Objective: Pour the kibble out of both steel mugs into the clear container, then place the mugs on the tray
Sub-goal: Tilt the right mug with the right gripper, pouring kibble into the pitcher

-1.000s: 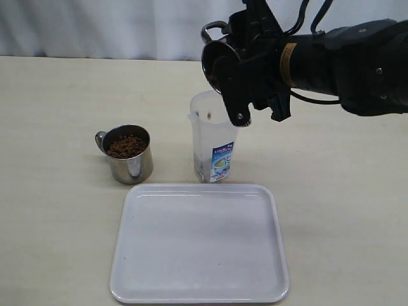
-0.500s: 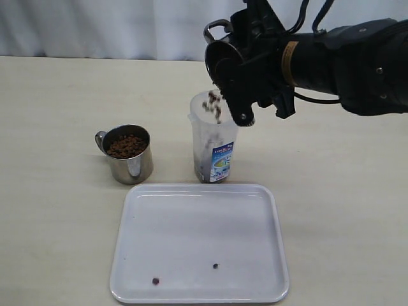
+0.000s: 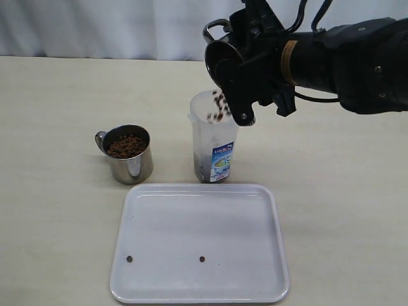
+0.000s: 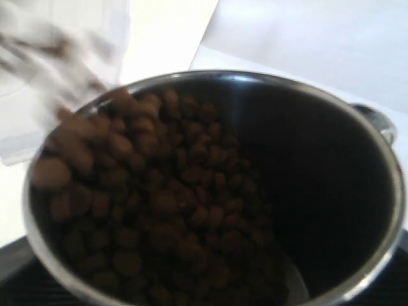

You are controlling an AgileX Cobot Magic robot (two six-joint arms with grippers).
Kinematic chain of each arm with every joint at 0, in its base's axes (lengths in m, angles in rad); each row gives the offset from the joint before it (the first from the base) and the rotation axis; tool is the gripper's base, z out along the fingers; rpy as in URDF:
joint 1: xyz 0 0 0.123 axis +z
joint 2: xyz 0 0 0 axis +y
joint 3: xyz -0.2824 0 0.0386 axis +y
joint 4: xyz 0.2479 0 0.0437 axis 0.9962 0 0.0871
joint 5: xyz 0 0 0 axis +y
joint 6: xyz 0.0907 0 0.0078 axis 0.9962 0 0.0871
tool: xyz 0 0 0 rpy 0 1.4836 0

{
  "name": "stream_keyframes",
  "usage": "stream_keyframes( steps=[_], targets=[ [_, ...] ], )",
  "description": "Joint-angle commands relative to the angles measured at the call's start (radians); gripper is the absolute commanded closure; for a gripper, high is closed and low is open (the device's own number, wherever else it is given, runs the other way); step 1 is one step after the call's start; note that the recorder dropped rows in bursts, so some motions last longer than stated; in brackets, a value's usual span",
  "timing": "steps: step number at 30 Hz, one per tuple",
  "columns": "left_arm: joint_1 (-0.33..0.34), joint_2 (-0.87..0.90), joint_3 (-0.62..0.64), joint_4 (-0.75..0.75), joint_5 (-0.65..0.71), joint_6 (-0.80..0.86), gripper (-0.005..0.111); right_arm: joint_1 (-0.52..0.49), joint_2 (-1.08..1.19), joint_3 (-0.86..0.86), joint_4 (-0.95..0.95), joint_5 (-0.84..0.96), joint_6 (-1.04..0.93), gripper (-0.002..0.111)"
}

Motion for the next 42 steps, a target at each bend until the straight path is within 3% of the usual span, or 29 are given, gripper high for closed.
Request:
stream_keyframes(
  steps=[1, 42],
  targets=[
    [-0.005, -0.001, 0.002, -0.003, -0.005, -0.002, 0.107, 0.000, -0.001, -0.023, -0.001, 0.009, -0.008, 0.104],
    [-0.005, -0.001, 0.002, -0.003, -0.011, -0.002, 0.107, 0.035, -0.001, -0.023, -0.001, 0.050, -0.173, 0.104]
  ],
)
